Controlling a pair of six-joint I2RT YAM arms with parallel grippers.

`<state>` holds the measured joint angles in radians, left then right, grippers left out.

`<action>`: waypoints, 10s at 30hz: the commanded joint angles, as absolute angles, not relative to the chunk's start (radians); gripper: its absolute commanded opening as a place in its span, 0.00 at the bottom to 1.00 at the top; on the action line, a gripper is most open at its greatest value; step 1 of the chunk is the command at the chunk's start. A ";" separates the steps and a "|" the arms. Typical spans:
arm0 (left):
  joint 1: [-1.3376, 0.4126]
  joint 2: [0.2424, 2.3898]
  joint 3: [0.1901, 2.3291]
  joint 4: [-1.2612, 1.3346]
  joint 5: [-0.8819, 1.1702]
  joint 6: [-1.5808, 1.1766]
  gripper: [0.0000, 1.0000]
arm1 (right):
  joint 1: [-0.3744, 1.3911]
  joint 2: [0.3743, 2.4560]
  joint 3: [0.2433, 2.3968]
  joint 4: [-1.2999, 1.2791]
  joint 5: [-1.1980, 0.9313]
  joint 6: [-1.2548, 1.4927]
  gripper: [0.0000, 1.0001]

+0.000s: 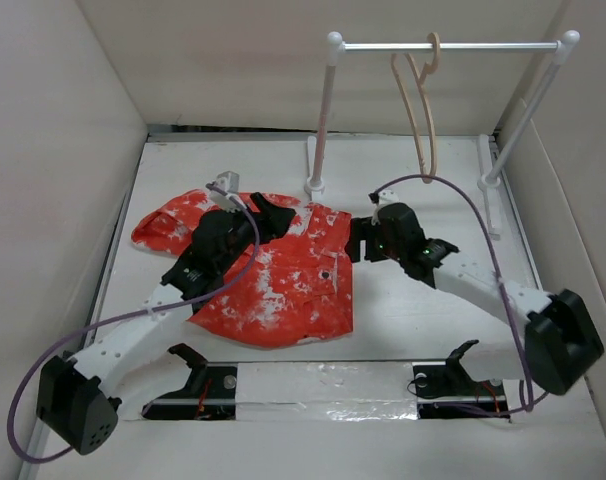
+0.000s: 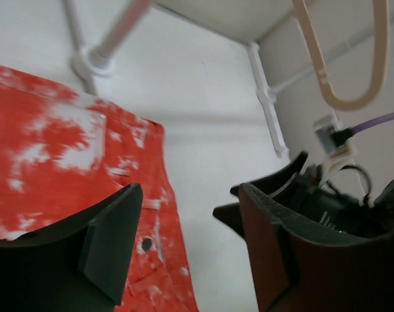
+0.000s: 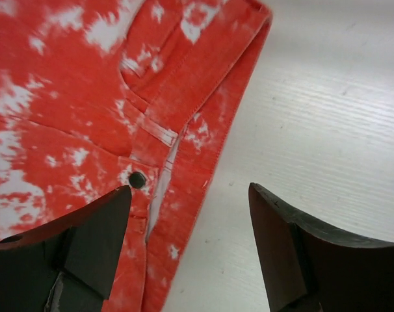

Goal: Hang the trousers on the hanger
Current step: Flatten out the trousers at the center of the board.

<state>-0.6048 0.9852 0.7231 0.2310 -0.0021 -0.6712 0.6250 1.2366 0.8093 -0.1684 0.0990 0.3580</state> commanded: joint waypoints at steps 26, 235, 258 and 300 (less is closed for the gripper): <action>-0.405 0.692 0.489 0.064 -0.235 -0.735 0.74 | 0.655 1.703 0.962 0.138 0.225 0.477 0.00; 0.072 1.470 1.330 -0.052 -0.350 -0.638 0.00 | -0.172 0.913 0.724 -0.035 -0.012 0.445 0.00; 0.094 1.445 0.868 0.126 -0.216 -0.838 0.67 | -0.388 1.157 0.833 0.003 -0.126 0.482 0.00; 0.094 1.876 1.606 -0.110 -0.081 -0.767 0.00 | -0.354 1.074 0.788 0.043 -0.167 0.456 0.00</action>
